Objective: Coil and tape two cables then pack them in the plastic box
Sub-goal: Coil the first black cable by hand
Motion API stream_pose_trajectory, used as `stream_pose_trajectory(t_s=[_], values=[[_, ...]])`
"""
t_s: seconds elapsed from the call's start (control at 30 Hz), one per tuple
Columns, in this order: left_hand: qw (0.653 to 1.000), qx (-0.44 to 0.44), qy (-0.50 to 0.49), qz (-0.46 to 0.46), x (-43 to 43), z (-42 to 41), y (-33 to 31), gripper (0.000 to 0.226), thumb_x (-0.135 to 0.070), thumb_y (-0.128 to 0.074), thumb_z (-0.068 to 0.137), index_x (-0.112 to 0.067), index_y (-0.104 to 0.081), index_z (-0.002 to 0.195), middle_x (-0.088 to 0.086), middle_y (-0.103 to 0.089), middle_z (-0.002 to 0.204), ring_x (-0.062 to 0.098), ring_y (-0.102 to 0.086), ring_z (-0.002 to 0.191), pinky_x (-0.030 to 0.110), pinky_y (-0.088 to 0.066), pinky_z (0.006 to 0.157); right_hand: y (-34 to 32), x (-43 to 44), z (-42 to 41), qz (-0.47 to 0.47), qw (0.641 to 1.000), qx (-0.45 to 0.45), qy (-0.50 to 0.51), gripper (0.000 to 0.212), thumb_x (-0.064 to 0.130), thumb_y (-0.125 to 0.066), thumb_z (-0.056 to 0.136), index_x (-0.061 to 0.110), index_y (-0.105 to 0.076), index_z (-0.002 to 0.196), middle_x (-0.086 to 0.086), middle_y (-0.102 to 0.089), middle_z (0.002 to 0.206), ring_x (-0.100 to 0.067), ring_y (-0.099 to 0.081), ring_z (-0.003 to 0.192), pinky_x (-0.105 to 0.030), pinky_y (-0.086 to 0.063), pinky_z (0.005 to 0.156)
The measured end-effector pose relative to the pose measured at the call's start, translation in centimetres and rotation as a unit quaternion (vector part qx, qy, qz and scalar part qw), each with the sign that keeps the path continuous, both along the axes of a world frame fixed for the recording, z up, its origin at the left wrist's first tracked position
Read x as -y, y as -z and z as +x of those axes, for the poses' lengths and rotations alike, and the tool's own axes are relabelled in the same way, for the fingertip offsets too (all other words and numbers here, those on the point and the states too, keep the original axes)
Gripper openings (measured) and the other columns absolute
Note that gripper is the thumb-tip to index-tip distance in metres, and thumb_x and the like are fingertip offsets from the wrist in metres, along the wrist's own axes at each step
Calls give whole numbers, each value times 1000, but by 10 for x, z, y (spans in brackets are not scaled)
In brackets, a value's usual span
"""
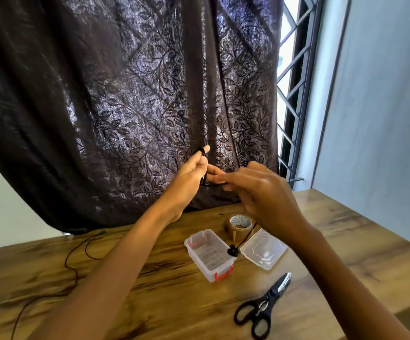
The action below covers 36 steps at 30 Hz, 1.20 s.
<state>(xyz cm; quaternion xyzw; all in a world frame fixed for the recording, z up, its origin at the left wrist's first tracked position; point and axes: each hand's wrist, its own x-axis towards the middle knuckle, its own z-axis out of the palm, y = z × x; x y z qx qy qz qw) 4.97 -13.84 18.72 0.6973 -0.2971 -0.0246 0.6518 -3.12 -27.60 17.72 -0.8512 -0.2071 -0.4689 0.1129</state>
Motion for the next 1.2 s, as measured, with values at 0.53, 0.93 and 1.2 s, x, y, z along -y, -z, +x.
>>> stream_pose_trajectory(t_s=[0.53,0.93,1.2], values=[[991,-19,129,4,3,-39,-14,39,-32,-28,100,-15,-63,103,-12,-25,46,2,-20,39,17,-28,43,-32,37,32,190,978,-6,-88,11,18,-68,80,20,-71,90,18,-63,80,8,-60,76,-5,-43,70],[987,-63,115,-94,7,-33,-22,35,-21,-28,102,-9,-57,115,-9,-27,47,4,-21,38,16,-37,45,52,30,50,380,913,-112,-94,26,0,-57,87,10,-64,110,9,-62,78,9,-56,66,-8,-42,59],[992,-62,47,-103,9,-20,-18,35,-8,-30,98,-15,-42,130,-2,-34,61,6,-30,45,21,-48,63,95,11,39,229,962,-135,-61,45,4,-48,91,22,-41,131,-6,-56,75,-15,-52,63,-22,-44,57]])
